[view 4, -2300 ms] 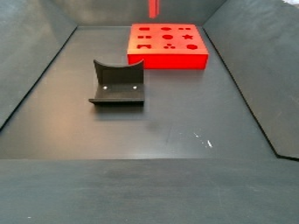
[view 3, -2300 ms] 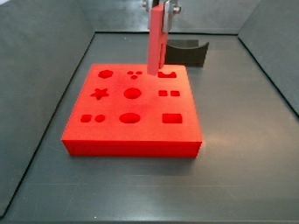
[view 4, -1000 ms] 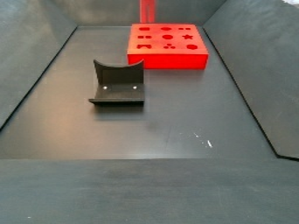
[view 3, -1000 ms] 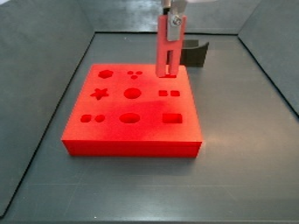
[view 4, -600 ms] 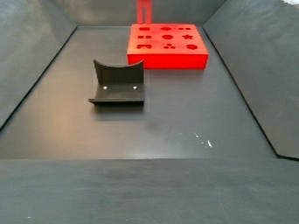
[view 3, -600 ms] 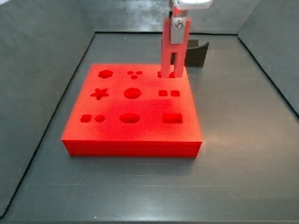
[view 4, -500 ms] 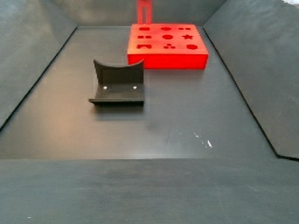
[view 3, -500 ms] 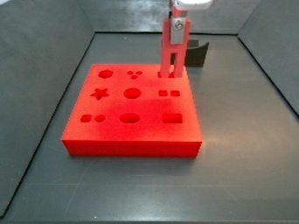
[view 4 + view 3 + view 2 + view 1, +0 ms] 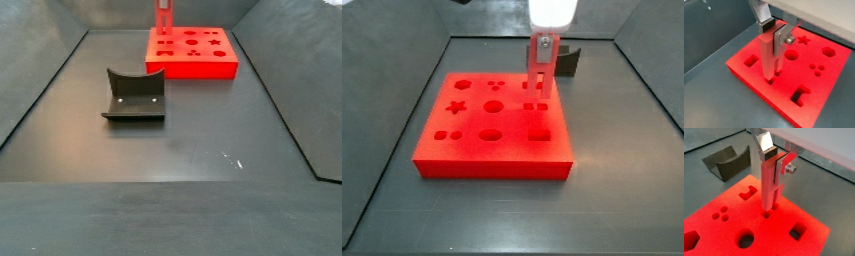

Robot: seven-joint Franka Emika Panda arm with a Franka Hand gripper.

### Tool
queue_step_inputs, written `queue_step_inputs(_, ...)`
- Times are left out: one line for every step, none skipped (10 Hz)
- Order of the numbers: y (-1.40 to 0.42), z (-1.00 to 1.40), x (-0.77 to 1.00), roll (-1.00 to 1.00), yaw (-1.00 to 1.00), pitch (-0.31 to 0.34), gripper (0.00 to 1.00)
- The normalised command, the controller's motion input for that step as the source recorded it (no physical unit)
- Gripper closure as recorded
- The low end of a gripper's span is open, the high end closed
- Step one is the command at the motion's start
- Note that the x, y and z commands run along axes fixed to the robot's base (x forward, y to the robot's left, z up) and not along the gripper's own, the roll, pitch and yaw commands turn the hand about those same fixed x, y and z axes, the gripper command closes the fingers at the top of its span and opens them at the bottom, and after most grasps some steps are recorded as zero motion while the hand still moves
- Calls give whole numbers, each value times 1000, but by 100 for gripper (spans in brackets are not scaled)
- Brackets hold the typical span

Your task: Insert the double-square object.

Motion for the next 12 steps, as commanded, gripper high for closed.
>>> queue_step_inputs(0,-243,-71,13,0,-49,100)
queue_step_inputs(0,-277,0,49,51,-81,100)
queue_step_inputs(0,-240,0,60,120,-76,100)
queue_step_inputs(0,-183,14,54,120,-67,100)
queue_step_inputs(-3,-129,83,80,109,-34,100)
queue_step_inputs(0,-103,20,93,117,-23,100)
queue_step_inputs(-11,-77,0,104,114,-19,100)
queue_step_inputs(-77,-83,43,117,83,0,100)
queue_step_inputs(-103,-69,103,164,77,0,100)
queue_step_inputs(-86,-80,140,184,100,0,100)
queue_step_inputs(-71,-63,160,214,97,0,100)
queue_step_inputs(-6,-80,174,230,54,0,100)
